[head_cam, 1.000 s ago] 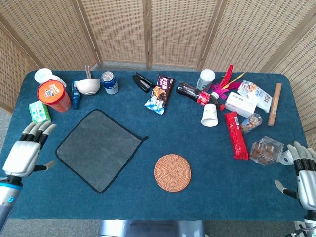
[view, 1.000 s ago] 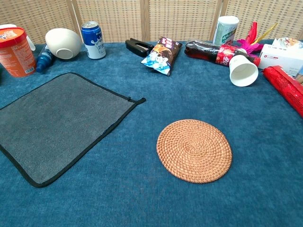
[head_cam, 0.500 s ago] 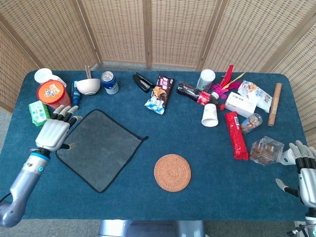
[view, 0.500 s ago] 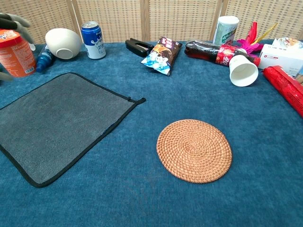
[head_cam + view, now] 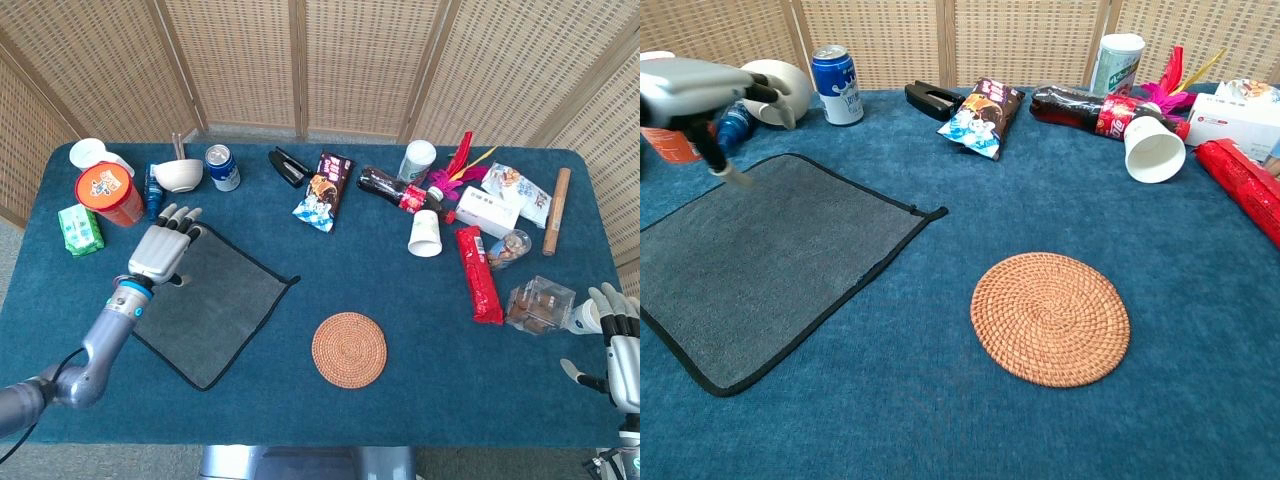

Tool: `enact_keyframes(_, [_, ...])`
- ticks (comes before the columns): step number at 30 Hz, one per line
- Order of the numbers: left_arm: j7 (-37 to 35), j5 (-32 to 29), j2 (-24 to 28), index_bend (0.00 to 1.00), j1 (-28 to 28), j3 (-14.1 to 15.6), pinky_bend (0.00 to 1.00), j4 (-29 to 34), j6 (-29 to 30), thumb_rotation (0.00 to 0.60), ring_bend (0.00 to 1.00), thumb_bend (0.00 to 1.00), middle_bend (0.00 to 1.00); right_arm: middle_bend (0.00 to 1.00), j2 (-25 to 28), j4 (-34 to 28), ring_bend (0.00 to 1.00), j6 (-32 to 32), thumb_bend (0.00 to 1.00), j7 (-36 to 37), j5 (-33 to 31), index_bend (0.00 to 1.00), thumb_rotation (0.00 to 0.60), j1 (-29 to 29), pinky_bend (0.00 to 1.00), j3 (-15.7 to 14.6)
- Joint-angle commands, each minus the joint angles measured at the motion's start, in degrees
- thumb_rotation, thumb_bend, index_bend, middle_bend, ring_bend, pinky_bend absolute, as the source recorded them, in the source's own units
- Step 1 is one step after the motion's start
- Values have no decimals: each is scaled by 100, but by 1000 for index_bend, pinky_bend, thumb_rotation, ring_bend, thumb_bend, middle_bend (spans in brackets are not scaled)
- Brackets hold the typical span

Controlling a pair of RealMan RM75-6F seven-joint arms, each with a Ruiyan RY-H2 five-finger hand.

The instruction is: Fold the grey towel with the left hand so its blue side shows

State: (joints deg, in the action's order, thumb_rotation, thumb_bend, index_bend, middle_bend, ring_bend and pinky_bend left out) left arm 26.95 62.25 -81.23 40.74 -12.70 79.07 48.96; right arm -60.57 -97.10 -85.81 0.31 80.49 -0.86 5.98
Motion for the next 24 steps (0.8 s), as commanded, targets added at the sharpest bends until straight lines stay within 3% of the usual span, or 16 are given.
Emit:
enact_keyframes(1, [15,-138,-354,273,251,-25,0,-395,-171,600,0,18,0,0,4,17,0,22,0,16,-26,0,600,-6,0,7])
enact_keyframes(11, [221,-474,-1005,281,743,16,0,-1181,-517,600,0,19,0,0,7,72,0,89,0,74,-132,0,600,-20,0,29])
enact_keyframes(24, [633,-1110,-1448,309,1310,40,0,-1638,-930,600,0,19,0,0,97,66,0,-5,0,285,-177,0,600,39,0,84])
